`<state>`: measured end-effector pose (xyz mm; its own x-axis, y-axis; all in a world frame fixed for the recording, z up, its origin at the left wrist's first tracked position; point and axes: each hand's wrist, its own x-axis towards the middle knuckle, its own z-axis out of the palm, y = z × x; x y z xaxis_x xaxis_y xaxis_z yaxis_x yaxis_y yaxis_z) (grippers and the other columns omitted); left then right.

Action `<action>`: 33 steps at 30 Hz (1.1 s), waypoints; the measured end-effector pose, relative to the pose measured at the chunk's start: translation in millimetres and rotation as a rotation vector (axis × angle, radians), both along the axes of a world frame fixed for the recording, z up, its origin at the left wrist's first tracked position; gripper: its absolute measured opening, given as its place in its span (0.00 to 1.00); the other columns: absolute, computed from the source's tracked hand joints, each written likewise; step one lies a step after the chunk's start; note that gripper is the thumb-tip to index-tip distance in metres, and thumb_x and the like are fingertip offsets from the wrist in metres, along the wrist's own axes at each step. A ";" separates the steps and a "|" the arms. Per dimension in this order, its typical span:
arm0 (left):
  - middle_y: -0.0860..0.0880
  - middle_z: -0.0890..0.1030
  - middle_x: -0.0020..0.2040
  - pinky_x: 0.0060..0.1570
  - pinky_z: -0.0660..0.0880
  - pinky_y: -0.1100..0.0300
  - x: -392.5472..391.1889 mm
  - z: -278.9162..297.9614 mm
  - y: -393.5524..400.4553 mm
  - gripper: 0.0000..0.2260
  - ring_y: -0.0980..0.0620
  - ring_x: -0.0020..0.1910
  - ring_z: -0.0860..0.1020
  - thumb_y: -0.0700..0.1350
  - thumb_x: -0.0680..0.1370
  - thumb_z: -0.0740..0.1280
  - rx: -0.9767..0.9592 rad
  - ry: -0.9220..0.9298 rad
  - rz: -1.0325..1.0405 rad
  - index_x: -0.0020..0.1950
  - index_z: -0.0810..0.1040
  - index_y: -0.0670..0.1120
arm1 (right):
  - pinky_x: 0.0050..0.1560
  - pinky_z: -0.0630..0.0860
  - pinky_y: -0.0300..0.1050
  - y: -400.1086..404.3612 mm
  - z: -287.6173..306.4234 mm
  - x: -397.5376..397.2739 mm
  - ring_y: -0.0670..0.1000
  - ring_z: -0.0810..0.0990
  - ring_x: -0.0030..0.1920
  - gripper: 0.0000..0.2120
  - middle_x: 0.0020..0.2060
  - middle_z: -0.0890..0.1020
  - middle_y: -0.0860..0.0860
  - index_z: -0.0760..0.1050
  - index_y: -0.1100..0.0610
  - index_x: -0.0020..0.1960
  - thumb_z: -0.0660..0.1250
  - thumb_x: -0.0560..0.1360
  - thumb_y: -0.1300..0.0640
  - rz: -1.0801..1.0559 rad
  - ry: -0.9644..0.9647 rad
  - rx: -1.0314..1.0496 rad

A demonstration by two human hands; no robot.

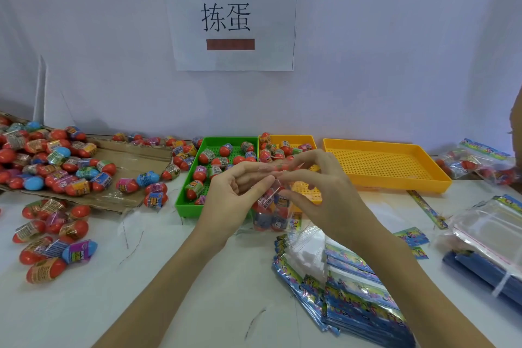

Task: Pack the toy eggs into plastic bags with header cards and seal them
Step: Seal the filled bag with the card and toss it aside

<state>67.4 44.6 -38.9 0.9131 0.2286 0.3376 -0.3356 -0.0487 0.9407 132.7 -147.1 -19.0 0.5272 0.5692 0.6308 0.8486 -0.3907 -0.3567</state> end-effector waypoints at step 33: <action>0.41 0.88 0.51 0.48 0.83 0.59 -3.8 8.3 9.3 0.12 0.45 0.52 0.87 0.47 0.77 0.72 -0.191 0.211 -0.059 0.55 0.86 0.40 | 0.35 0.76 0.36 -8.6 4.7 7.0 0.48 0.82 0.33 0.06 0.34 0.86 0.50 0.85 0.56 0.47 0.71 0.80 0.58 -0.085 0.652 0.346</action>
